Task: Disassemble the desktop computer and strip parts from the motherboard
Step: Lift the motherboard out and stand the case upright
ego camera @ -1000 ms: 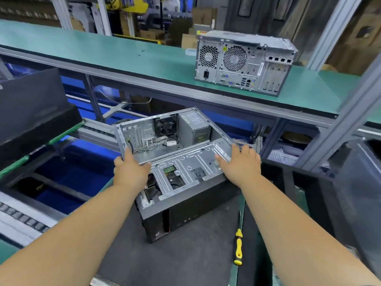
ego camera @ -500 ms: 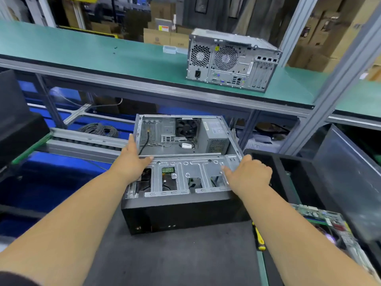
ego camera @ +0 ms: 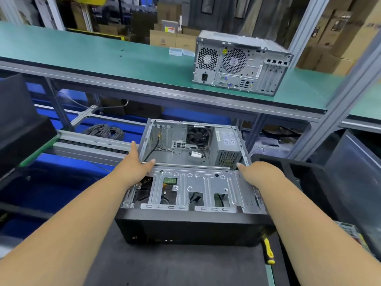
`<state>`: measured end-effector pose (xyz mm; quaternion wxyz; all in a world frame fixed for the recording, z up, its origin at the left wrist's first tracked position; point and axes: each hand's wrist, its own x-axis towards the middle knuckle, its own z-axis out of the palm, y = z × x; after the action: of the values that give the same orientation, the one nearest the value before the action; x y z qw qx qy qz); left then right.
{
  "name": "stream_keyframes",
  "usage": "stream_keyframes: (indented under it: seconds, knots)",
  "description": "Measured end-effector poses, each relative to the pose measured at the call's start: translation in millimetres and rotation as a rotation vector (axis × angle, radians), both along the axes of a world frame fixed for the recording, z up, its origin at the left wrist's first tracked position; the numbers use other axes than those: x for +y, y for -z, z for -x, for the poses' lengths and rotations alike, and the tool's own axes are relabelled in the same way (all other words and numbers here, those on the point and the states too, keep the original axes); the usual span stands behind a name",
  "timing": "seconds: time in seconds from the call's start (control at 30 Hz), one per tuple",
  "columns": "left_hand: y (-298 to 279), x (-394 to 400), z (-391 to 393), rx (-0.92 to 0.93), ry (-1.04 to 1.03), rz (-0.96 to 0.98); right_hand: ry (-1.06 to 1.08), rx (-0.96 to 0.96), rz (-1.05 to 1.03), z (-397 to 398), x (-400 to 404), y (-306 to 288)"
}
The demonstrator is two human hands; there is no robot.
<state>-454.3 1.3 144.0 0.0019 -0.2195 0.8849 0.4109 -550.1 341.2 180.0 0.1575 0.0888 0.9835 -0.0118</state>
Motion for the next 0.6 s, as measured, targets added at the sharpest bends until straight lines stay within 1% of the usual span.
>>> stream_keyframes:
  seconds: [0.07, 0.17, 0.27, 0.43, 0.53, 0.6]
  knots:
    - [-3, -1, 5, -0.037, -0.055, -0.046, 0.010, 0.057, 0.133, 9, -3, 0]
    - [-13, -2, 14, -0.085, -0.148, -0.103, 0.059, 0.056, 0.327, 19, -7, 3]
    - [-19, -4, 28, -0.141, -0.173, -0.100, 0.119, 0.022, 0.410, 28, -7, 9]
    - [-24, 1, 49, -0.316, -0.194, -0.101, 0.187, 0.003, 0.444, 42, -6, 17]
    - [-26, 1, 56, -0.392, -0.180, -0.088, 0.176, -0.107, 0.303, 55, -12, 18]
    - [-25, -3, 59, -0.407, -0.154, -0.128, 0.182, -0.158, 0.237, 66, -16, 19]
